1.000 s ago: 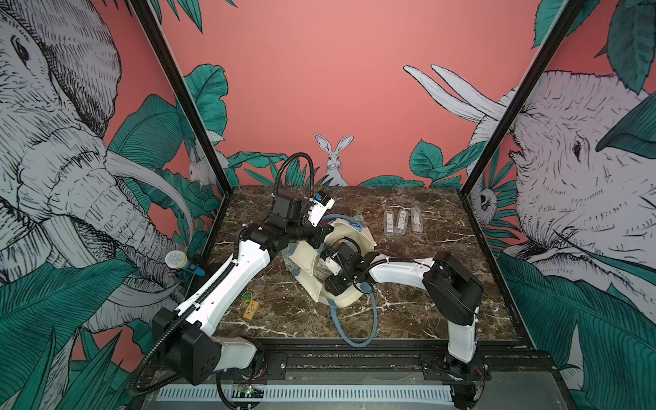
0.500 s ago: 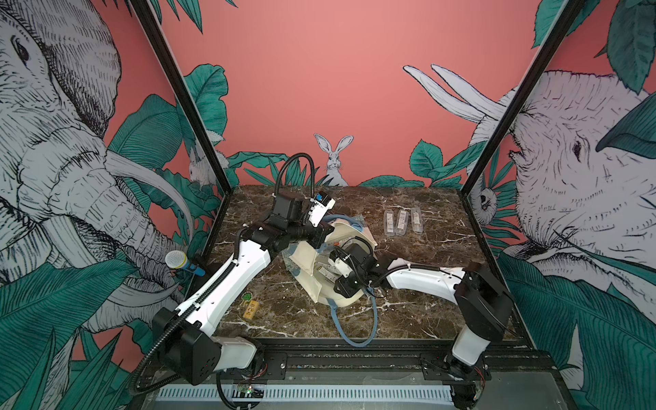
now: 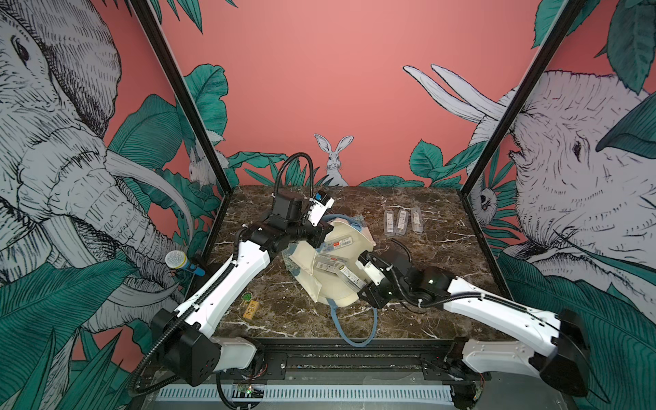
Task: Take out the compass set from the canvas bag
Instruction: Pick up the compass set from the canvas bag, then place the compass set at the center of the board.
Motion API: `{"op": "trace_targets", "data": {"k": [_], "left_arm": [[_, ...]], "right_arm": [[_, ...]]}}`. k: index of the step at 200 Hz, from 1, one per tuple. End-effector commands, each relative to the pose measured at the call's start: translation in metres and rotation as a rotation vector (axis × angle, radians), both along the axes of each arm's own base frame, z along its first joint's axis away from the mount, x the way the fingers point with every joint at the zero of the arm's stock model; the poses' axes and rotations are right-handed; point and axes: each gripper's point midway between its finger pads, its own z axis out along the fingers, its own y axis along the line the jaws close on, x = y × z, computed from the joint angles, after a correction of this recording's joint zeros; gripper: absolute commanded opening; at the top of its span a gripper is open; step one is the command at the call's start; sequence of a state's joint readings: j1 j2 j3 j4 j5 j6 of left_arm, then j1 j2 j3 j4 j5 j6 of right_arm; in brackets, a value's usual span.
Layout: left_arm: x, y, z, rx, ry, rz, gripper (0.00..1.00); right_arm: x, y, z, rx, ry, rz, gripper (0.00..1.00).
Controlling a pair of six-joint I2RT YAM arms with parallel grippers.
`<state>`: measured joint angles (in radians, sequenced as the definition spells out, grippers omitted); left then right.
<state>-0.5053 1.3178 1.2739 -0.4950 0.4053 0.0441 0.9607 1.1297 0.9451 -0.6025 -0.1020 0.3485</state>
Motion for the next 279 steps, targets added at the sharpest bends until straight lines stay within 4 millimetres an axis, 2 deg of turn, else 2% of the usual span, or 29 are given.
{"op": "trace_targets", "data": {"k": [1,26,48,69,80,94,129,146,161,166,192,220,251,279], "left_arm": [[-0.001,0.003,0.028,-0.052,-0.082,0.02,0.0],[0.0,0.003,0.029,-0.055,-0.083,0.024,0.0],[0.0,0.003,0.03,-0.059,-0.083,0.025,0.0],[-0.001,0.001,0.029,-0.065,-0.073,0.017,0.0],[-0.001,-0.001,0.029,-0.072,-0.068,0.009,0.0],[-0.001,-0.003,0.031,-0.08,-0.06,-0.001,0.0],[-0.003,-0.007,0.036,-0.097,-0.053,-0.022,0.0],[-0.004,-0.008,0.038,-0.095,-0.049,-0.029,0.0],[-0.004,-0.008,0.037,-0.089,-0.048,-0.032,0.0],[-0.004,-0.008,0.037,-0.087,-0.045,-0.034,0.0],[-0.004,-0.01,0.034,-0.078,-0.032,-0.041,0.0],[-0.003,-0.01,0.031,-0.072,-0.025,-0.045,0.0],[-0.003,-0.011,0.029,-0.07,-0.02,-0.049,0.0],[-0.003,-0.012,0.026,-0.069,-0.014,-0.051,0.0]], "right_arm": [[0.004,-0.038,0.027,-0.059,-0.081,-0.109,0.37],[0.016,-0.063,0.065,-0.075,-0.178,-0.168,0.36],[0.039,-0.084,0.099,-0.052,-0.257,-0.256,0.34],[0.071,-0.103,0.12,-0.021,-0.311,-0.365,0.32],[0.098,-0.128,0.118,-0.056,-0.315,-0.491,0.35],[0.138,-0.163,0.097,-0.088,-0.265,-0.64,0.35],[0.23,-0.227,0.013,-0.131,-0.138,-0.797,0.33],[0.265,-0.252,-0.028,-0.176,-0.074,-0.799,0.34],[0.282,-0.267,-0.06,-0.222,-0.022,-0.784,0.35],[0.294,-0.271,-0.059,-0.209,-0.036,-0.783,0.35],[0.314,-0.291,-0.089,-0.193,0.013,-0.789,0.35],[0.327,-0.3,-0.113,-0.177,0.07,-0.758,0.36],[0.339,-0.308,-0.12,-0.166,0.094,-0.771,0.37],[0.35,-0.306,-0.128,-0.143,0.13,-0.78,0.38]]}}
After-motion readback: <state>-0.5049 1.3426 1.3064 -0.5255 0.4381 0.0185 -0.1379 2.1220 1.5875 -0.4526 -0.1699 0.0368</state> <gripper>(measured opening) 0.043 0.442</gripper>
